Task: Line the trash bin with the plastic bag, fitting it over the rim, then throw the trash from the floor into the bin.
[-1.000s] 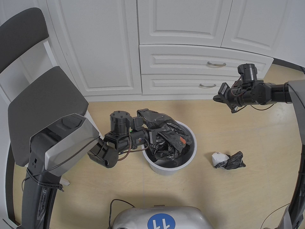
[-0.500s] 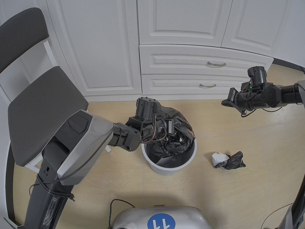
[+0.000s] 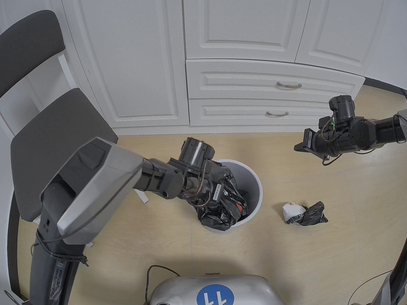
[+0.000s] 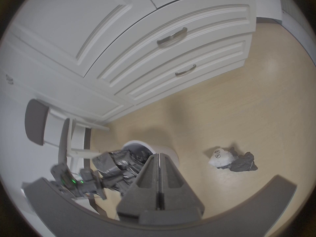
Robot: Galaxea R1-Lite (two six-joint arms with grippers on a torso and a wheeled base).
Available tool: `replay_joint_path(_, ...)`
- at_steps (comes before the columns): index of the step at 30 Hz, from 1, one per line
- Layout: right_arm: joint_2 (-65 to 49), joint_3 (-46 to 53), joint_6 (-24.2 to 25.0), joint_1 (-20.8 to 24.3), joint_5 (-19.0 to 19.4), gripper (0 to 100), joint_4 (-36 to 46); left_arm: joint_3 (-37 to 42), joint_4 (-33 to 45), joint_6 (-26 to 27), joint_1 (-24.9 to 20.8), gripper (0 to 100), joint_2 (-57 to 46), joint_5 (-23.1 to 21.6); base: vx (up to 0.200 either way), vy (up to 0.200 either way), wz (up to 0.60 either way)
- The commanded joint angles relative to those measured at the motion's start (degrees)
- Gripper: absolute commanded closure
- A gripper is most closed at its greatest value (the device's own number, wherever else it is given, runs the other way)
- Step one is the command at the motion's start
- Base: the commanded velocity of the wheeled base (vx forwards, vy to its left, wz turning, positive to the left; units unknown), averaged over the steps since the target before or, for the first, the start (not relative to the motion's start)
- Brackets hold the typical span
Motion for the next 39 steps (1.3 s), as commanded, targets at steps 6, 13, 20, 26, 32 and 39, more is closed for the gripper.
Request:
replay_joint_path(6, 0.0, 4.9, -3.6, 3.1, -0.6, 100, -0.2, -6.0, 3.5, 7.5, 0.2, 100, 1.6, 0.7, 0.000, 0.000, 0.00)
replay_joint_path(13, -2.1, 12.0, -10.5, 3.8, -0.5, 100, -3.7, -16.4, 9.5, 6.6, -2.7, 100, 7.6, 3.0, 0.000, 0.000, 0.00)
replay_joint_path(20, -3.7, 19.5, -14.9, 8.1, -1.1, 100, -10.2, -16.4, 10.8, 6.4, -2.8, 100, 8.0, 3.1, 0.000, -0.171, 0.00)
replay_joint_path(26, -3.7, 21.8, -15.0, 10.2, -3.6, 100, -13.1, -16.4, 11.0, 6.5, -2.9, 100, 8.2, 3.1, 0.000, -0.100, 0.00)
replay_joint_path(32, -4.3, 22.2, -15.8, 10.2, -3.6, 100, -13.4, -16.4, 11.3, 6.0, -2.9, 0, 7.1, 2.9, 0.000, 0.000, 0.00)
replay_joint_path(39, -6.2, 23.0, -16.2, 9.4, -3.3, 100, -13.4, -10.1, 10.6, 2.8, -2.7, 0, 0.7, 3.2, 0.000, 0.000, 0.00)
